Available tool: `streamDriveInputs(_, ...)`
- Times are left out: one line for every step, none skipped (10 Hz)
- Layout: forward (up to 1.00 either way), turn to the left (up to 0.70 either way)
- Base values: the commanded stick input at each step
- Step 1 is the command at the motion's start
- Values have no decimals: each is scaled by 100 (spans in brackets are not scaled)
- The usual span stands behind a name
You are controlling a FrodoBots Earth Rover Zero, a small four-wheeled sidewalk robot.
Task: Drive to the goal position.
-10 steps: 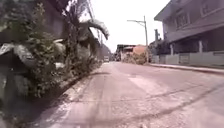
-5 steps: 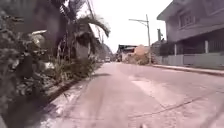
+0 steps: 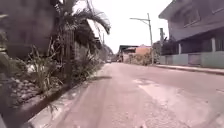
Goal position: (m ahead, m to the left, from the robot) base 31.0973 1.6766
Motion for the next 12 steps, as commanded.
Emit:
streamDriveInputs(100,0)
streamDriveInputs(100,0)
streamDriveInputs(100,0)
streamDriveInputs(100,0)
streamDriveInputs(100,0)
streamDriveInputs(100,0)
streamDriveInputs(100,0)
streamDriveInputs(100,0)
streamDriveInputs(100,0)
streamDriveInputs(100,0)
streamDriveInputs(100,0)
streamDriveInputs(100,0)
